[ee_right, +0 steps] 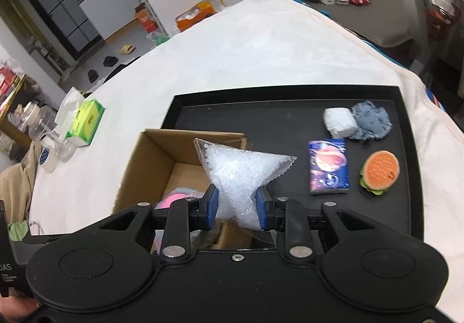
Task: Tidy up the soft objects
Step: 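Lift the bead bag and carry it over the cardboard box, then lower the bead bag into the box and open the right gripper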
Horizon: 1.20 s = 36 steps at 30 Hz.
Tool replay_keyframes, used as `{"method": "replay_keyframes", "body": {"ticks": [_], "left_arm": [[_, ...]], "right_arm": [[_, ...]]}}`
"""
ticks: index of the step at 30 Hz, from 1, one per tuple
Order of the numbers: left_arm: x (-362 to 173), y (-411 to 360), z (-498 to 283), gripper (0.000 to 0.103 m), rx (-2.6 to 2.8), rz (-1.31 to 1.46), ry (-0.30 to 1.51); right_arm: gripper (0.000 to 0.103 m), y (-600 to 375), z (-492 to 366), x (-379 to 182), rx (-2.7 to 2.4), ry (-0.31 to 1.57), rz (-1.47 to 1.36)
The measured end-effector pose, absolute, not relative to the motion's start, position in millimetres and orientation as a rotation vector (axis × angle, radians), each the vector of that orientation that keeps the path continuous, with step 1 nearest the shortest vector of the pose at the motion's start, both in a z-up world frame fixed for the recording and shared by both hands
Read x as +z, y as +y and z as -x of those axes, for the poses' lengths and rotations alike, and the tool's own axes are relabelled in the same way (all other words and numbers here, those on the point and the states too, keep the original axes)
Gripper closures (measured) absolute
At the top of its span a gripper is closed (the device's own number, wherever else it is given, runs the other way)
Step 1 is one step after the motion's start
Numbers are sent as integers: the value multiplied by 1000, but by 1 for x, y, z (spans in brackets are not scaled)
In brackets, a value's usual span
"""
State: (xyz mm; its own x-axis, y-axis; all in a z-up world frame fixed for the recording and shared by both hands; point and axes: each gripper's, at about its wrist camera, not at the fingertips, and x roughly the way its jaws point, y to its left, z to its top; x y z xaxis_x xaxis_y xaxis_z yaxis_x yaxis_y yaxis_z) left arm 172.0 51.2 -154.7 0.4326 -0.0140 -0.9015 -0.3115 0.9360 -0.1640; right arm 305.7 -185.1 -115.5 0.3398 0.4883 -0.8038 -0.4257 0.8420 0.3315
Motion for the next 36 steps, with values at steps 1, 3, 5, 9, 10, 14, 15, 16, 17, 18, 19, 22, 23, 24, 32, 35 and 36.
{"method": "replay_keyframes", "body": {"ticks": [1,3,5,9,10,14,15,16,17,18,19,22,23,24,32,35,36], "left_arm": [[-155,53,-170,85,192,336,1111],[-155,54,-168,88,189,344,1103],[-155,56,-166,90,186,350,1093],[-155,58,-164,90,179,365,1082],[-155,58,-163,90,178,367,1079],[-156,58,-161,90,170,368,1074],[-156,58,-161,90,166,371,1075],[-156,59,-160,90,161,375,1075],[-156,61,-161,90,158,382,1074],[-157,63,-160,90,155,389,1073],[-157,64,-161,90,151,391,1074],[-158,65,-161,90,137,383,1073],[-158,65,-161,90,131,384,1074],[-159,67,-161,90,125,388,1074],[-161,69,-162,90,108,384,1085],[-160,67,-163,90,113,379,1087],[-159,67,-163,90,116,379,1087]], "right_arm": [[76,-181,-305,-114,602,1068,-60],[76,-174,-302,-112,617,1066,-48],[76,-167,-300,-110,632,1062,-33],[76,-155,-294,-107,656,1065,-15],[76,-152,-292,-107,667,1065,-9],[76,-139,-286,-106,707,1060,18],[76,-137,-285,-106,714,1061,18],[76,-134,-285,-107,720,1064,17],[76,-131,-284,-109,726,1066,17],[76,-128,-283,-109,733,1067,21],[75,-124,-282,-110,738,1066,26],[73,-113,-279,-112,767,1062,42],[70,-108,-278,-112,782,1059,52],[69,-103,-276,-113,800,1061,63],[58,-109,-268,-108,797,1052,35],[57,-116,-269,-108,777,1059,24],[56,-120,-269,-108,771,1061,19]]}}
